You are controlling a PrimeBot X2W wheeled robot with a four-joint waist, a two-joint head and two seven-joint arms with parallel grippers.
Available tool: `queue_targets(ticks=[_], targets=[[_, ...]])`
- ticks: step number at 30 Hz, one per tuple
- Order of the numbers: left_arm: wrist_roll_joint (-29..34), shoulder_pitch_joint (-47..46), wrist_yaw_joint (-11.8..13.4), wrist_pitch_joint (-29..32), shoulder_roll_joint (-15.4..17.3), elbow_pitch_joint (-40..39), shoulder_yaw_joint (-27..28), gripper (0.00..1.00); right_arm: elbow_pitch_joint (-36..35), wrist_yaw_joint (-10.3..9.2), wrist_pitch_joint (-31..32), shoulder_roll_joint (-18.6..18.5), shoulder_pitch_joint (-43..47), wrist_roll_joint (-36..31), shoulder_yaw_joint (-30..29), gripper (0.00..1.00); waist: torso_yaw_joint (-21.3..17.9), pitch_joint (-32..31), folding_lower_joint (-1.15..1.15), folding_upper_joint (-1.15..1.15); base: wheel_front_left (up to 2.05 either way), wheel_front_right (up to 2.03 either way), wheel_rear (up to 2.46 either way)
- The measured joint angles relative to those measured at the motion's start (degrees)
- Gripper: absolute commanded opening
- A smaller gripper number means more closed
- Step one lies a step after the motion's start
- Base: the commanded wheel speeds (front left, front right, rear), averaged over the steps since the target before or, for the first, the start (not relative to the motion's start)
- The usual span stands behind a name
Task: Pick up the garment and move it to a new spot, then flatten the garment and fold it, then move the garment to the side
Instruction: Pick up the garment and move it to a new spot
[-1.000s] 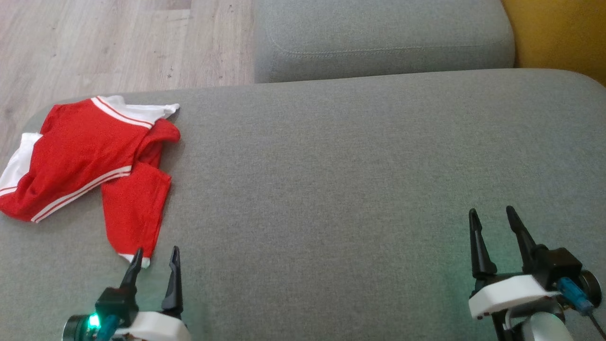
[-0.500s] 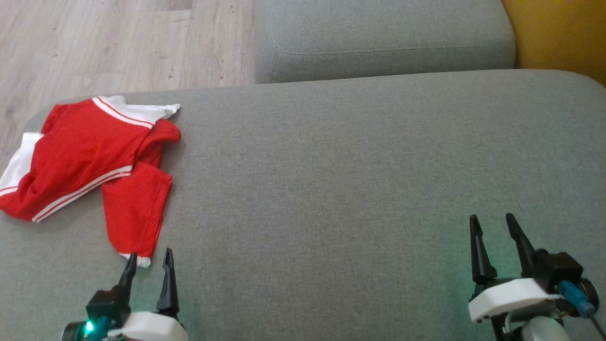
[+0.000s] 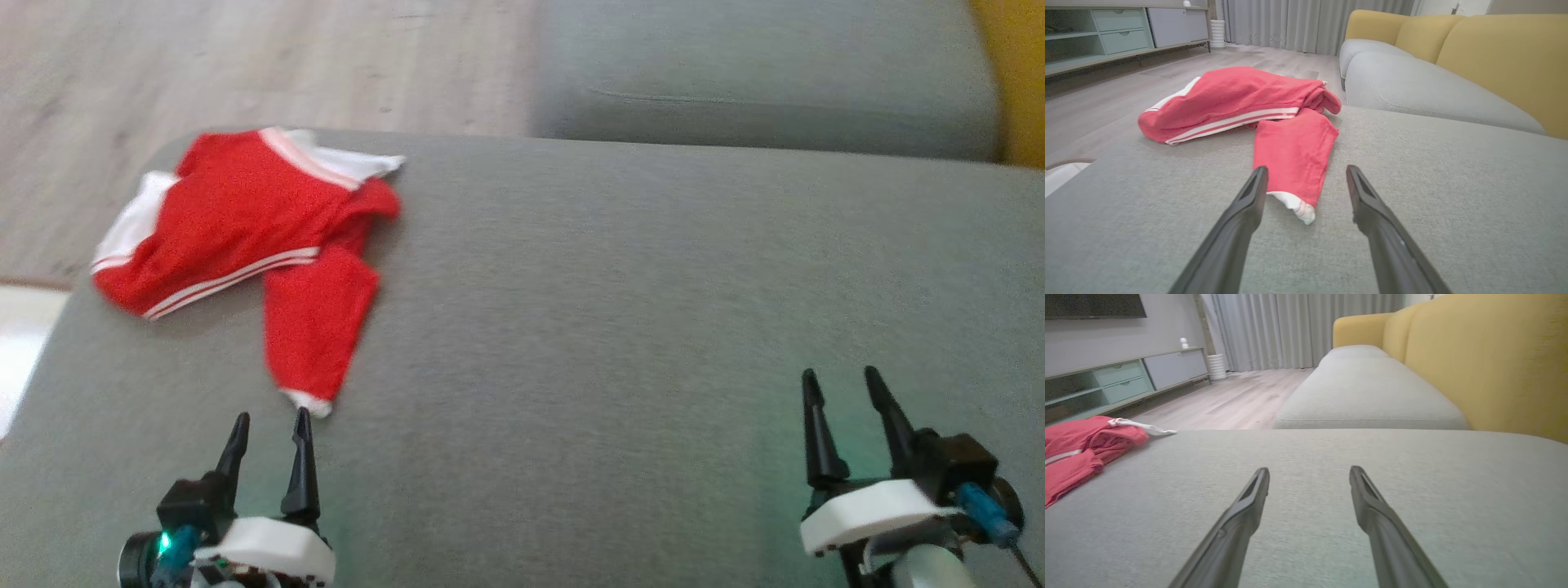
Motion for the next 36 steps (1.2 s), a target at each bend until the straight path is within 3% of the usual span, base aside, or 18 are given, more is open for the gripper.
queue_targets(ticks=[7, 12, 17, 24, 30, 36], targets=[[-1.5, 0.1, -0.4, 0.0, -0.4, -0.3, 0.0, 1.0, 0.3, 0.0, 0.0, 0.0, -1.8, 0.1, 4.3, 1.0, 8.5, 0.2, 0.0, 0.0, 0.0, 0.0, 0.0], [-3.1, -0.1, -0.5, 0.0, -0.5, -2.0, 0.1, 1.0, -0.1, 0.0, -0.1, 0.0, -5.2, 0.1, 7.0, 1.0, 11.2, 2.0, -0.01, 0.0, 0.0, 0.0, 0.0], [-5.7, -7.0, -1.0, 1.4, 0.6, -3.7, -0.9, 1.0, -1.5, 0.0, -0.1, -2.3, -7.8, 0.1, 8.5, 1.0, 10.9, 6.8, 0.0, 0.0, 0.0, 0.0, 0.0], [-10.3, -28.2, -1.4, 9.7, 7.3, -2.9, 0.2, 1.0, -3.9, 0.0, -0.1, -7.2, -16.7, -0.6, 10.9, 1.0, 9.2, 16.9, 0.02, 0.0, 0.0, 0.0, 0.0], [-14.0, -39.6, -1.5, 16.0, 10.4, 6.9, 1.6, 1.0, -6.2, 0.0, -0.1, -10.2, -19.8, -0.7, 12.6, 1.0, 7.0, 25.6, 0.03, 0.0, 0.0, 0.0, 0.0], [-15.2, -45.6, -1.5, 20.4, 11.8, 17.5, -0.7, 1.0, -11.2, 0.0, 0.0, -11.1, -20.7, -0.8, 14.0, 1.0, 3.5, 30.8, 0.02, 0.0, 0.0, 0.0, 0.0]])
